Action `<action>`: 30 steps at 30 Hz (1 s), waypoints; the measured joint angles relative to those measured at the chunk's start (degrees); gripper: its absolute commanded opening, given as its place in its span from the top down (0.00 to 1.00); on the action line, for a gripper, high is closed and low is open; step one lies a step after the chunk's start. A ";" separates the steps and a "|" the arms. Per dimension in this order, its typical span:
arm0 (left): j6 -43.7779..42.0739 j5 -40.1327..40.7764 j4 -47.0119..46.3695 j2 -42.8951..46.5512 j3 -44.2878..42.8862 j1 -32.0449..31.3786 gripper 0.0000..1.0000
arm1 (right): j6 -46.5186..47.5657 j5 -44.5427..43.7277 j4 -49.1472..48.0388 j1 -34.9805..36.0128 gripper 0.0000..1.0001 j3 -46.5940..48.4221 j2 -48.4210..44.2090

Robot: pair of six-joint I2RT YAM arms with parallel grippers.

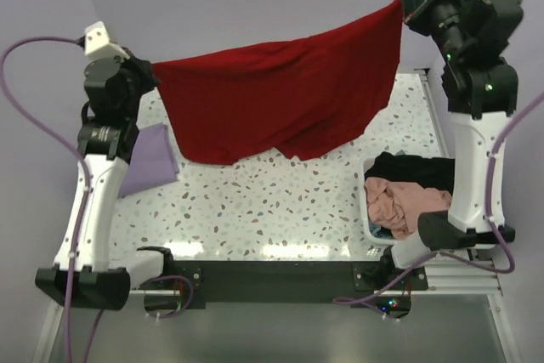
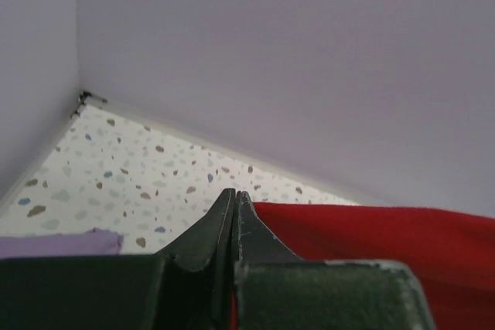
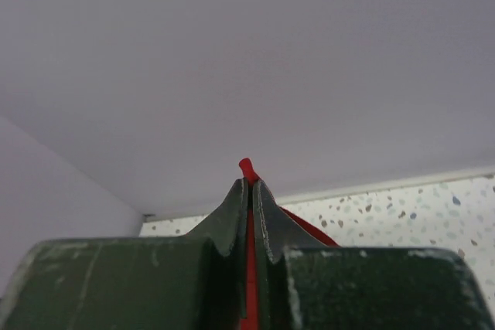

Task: Fold and stack the t-shirts
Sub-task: Flatten the tshirt out

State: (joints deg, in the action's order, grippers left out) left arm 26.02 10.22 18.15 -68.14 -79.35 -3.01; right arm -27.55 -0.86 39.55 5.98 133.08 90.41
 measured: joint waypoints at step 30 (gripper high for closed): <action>3.76 -17.77 -9.20 1.27 17.46 -5.88 0.74 | -9.44 3.50 -14.91 0.13 1.00 -19.23 -14.88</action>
State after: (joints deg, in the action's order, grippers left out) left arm 29.78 -7.55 8.95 -66.87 -61.89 -8.88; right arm -36.99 2.63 24.64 6.11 113.84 75.53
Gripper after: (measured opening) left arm 0.208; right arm 0.014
